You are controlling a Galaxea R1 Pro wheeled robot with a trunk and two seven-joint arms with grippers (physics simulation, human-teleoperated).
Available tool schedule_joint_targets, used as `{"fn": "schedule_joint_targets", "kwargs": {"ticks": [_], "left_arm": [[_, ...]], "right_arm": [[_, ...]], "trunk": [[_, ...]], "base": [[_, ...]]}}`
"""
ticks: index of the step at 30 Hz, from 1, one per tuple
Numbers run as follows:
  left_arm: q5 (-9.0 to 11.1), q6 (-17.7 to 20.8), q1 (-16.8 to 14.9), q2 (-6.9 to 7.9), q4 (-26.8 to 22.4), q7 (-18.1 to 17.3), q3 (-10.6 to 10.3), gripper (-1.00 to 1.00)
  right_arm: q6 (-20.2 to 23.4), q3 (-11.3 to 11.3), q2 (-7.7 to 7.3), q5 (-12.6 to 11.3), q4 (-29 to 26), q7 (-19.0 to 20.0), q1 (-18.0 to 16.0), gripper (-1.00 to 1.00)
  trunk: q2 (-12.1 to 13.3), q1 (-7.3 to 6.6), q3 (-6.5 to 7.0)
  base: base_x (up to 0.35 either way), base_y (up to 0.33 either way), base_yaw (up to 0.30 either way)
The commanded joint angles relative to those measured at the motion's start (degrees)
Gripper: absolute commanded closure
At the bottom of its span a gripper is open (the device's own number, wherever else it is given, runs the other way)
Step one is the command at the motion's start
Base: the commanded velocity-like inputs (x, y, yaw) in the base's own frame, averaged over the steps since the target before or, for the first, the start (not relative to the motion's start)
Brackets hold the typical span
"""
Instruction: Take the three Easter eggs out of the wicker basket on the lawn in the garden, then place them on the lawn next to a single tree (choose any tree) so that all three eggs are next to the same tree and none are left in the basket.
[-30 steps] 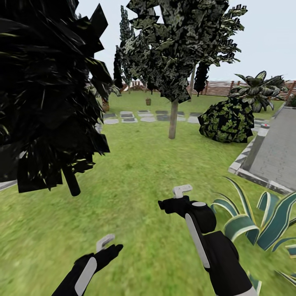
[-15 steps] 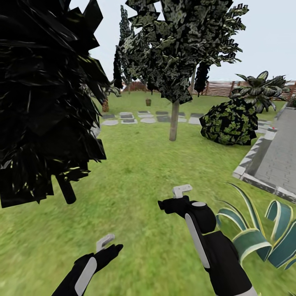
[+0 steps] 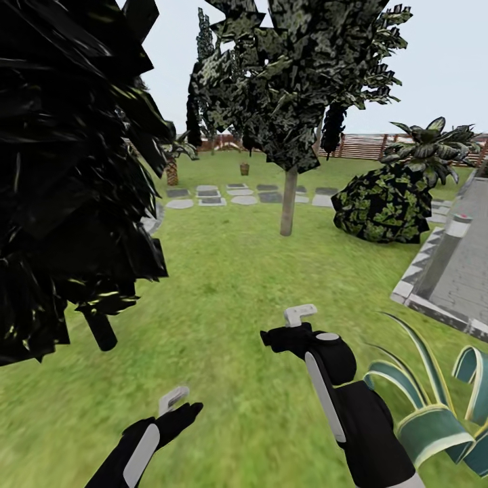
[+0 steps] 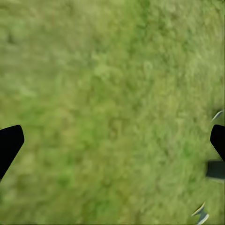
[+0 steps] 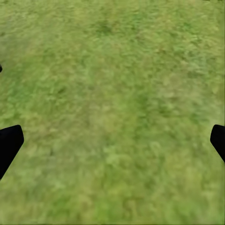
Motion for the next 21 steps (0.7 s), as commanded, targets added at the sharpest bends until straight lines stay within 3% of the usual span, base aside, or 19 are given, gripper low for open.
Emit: {"fn": "schedule_joint_targets", "kwargs": {"ticks": [1, 9, 21], "left_arm": [[0.46, 0.33, -0.02, -0.03, -0.09, 0.13, 0.13, -1.0], [0.46, 0.33, -0.01, -0.03, -0.1, 0.13, 0.13, -1.0], [0.46, 0.33, -0.01, -0.03, -0.08, 0.13, 0.12, -1.0]], "right_arm": [[0.27, -0.01, 0.01, -0.06, -0.05, -0.01, -0.05, -1.0], [0.26, 0.0, 0.07, -0.06, -0.05, -0.01, -0.05, -1.0], [0.26, 0.0, 0.01, -0.06, -0.05, -0.01, -0.05, -1.0]], "trunk": [[-0.03, 0.03, -0.06], [-0.03, 0.03, -0.06], [-0.03, 0.03, -0.06]], "base": [[0.334, 0.0, -0.053], [0.334, 0.0, -0.118], [0.334, 0.0, -0.014]]}}
